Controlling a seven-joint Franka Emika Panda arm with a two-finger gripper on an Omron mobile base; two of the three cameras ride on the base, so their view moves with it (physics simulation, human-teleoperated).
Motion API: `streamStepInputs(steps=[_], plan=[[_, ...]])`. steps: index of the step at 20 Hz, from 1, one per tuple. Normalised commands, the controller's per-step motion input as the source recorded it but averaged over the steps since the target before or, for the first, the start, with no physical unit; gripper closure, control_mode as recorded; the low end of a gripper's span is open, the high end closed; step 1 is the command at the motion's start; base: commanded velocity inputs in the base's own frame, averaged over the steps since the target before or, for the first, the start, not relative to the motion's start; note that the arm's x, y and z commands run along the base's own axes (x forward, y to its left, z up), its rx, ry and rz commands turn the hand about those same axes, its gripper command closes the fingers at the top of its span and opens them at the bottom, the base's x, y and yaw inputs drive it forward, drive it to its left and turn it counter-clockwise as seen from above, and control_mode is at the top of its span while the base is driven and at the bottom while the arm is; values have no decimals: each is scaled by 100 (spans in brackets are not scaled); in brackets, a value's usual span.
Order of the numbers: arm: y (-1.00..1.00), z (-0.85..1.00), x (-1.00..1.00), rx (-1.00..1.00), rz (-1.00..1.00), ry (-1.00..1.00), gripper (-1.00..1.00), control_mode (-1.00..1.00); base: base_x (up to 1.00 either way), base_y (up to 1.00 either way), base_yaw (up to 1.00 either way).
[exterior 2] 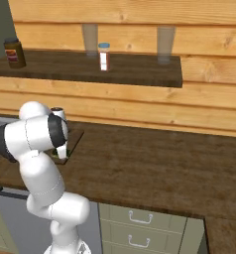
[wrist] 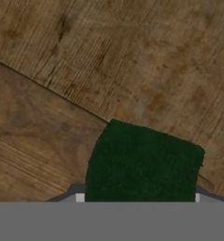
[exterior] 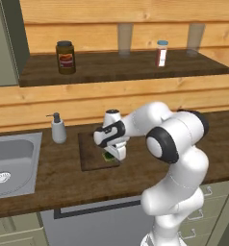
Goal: Pick up the sponge from the counter and clean the cutting board by briefly scrubbing or pressing down on the cutting board. Once finished, release the sponge.
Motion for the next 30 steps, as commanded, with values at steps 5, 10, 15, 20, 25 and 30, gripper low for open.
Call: streamStepInputs(steps=[5,10,15,20,25,30], plan=[[-1,-29,37,0,0,-6,100,-100,0,0,0],[-10,-24,47,0,0,-9,100,-100,0,0,0],[-7,-20,56,0,0,-11,100,-100,0,0,0],[-2,-26,60,0,0,-14,100,-100,0,0,0],[-6,-35,54,0,0,-18,100,-100,0,0,0],[-14,-38,59,0,0,-16,100,-100,0,0,0]])
